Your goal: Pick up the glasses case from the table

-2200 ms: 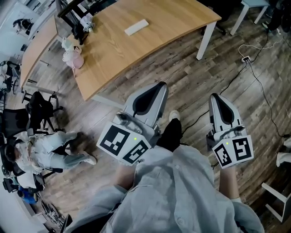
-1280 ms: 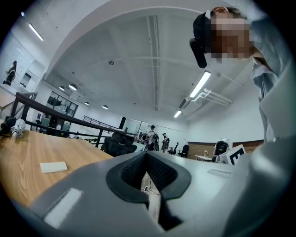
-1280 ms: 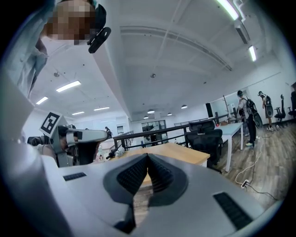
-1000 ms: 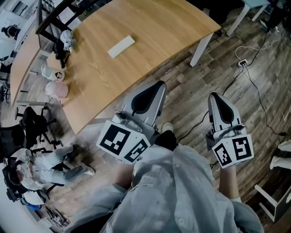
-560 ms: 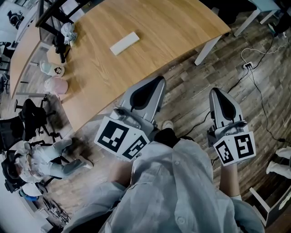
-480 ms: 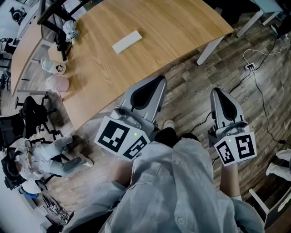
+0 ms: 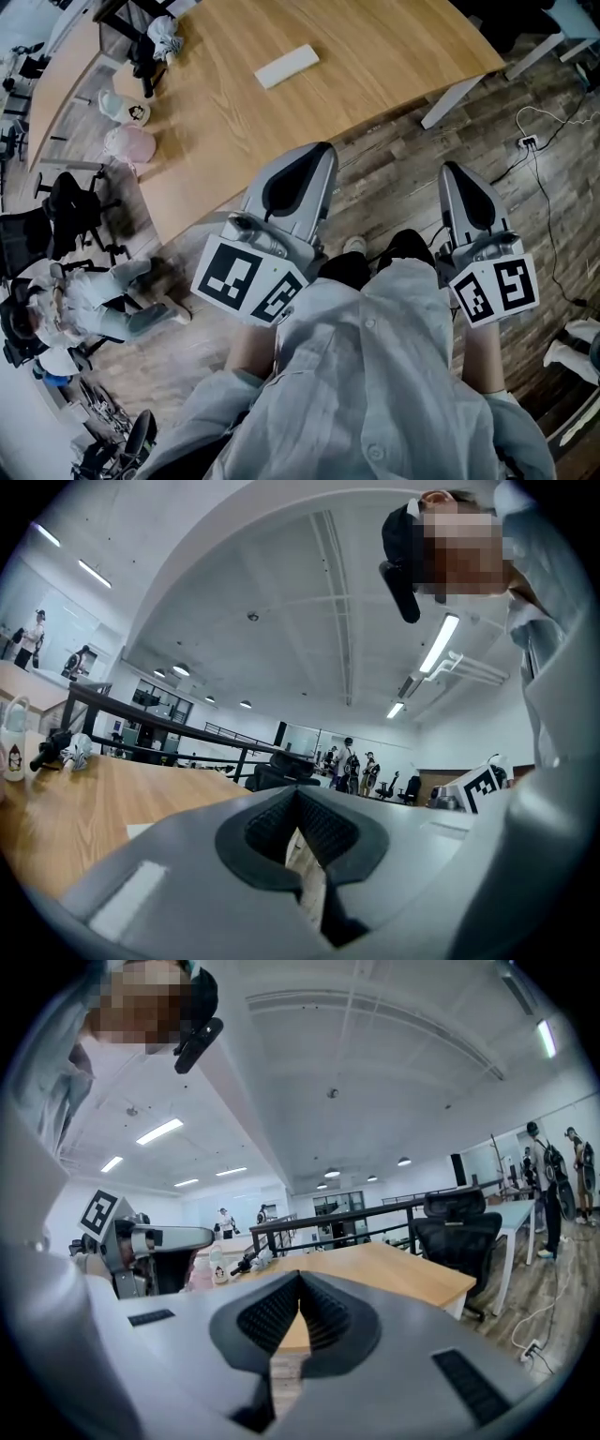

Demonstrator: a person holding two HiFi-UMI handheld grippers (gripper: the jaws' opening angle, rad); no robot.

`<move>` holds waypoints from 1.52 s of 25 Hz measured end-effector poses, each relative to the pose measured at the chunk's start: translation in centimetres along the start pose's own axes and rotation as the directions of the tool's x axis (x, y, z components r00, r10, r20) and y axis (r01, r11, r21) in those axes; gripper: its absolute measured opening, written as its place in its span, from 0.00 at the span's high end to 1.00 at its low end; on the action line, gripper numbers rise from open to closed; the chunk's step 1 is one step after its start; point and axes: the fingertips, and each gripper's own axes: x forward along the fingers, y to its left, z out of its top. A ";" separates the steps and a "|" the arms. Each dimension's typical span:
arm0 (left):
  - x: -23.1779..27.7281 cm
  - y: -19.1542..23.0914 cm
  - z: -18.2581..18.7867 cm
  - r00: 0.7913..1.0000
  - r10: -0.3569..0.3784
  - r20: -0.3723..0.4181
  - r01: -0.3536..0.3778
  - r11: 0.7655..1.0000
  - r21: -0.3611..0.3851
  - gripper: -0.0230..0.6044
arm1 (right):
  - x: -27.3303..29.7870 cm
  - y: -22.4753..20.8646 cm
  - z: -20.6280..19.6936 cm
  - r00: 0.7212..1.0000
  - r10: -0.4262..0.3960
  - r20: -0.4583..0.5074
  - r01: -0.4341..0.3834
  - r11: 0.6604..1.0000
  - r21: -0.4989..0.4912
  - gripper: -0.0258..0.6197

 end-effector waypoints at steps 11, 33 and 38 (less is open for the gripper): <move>-2.0 1.9 1.1 0.996 0.073 0.050 -0.073 0.997 -0.007 0.96 | 0.9 1.4 1.0 0.999 0.044 0.002 -0.043 0.998 -0.045 0.96; 0.7 7.3 3.6 0.956 0.277 0.099 -0.280 0.960 0.018 0.96 | 10.3 -1.2 3.7 0.969 0.245 0.025 -0.243 0.968 -0.066 0.96; 2.5 9.3 4.2 0.934 0.341 0.102 -0.344 0.939 0.007 0.96 | 13.8 -2.3 4.4 0.951 0.309 0.010 -0.308 0.949 -0.066 0.96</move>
